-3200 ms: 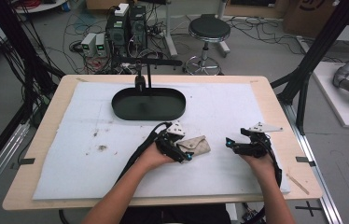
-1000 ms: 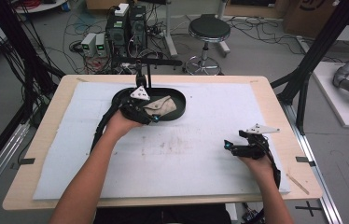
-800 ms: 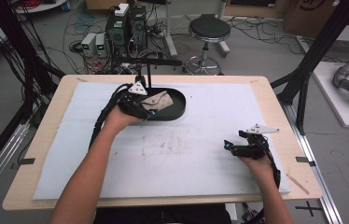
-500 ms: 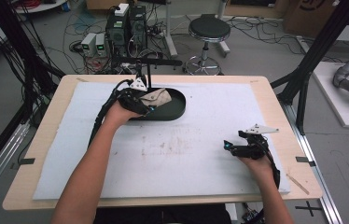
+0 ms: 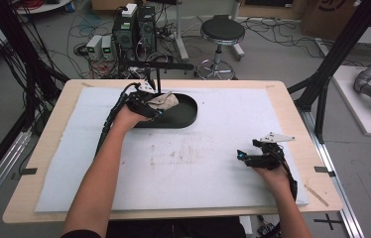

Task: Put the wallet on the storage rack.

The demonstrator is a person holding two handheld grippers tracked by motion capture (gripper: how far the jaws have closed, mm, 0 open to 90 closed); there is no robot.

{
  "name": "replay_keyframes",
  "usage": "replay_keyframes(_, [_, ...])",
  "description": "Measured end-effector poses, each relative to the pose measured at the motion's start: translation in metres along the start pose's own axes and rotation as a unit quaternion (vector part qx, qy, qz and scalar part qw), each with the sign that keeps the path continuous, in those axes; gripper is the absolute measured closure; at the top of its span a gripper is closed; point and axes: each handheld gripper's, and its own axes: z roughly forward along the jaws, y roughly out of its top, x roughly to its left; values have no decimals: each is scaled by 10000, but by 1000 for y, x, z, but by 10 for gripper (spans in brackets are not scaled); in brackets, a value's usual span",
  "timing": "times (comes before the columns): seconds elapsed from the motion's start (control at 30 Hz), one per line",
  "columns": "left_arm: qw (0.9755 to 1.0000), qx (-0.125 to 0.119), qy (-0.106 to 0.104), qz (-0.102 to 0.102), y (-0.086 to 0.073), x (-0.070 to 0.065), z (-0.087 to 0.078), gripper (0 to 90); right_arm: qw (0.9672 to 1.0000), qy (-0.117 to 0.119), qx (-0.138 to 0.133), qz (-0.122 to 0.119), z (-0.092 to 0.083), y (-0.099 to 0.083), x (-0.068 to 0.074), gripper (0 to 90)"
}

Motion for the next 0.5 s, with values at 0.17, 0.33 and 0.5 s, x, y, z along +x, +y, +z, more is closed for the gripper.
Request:
replay_keyframes(0.17, [9997,251,56,-63,-7,5,8,356,10000,-14,-19,-10,0,0,-1,174])
replay_keyframes(0.33, [9990,419,42,-173,-10,9,18,355,10000,3,20,-12,1,-1,0,174])
replay_keyframes(0.5, [9974,699,34,-155,-9,10,26,352,10000,5,18,2,1,-1,0,174])
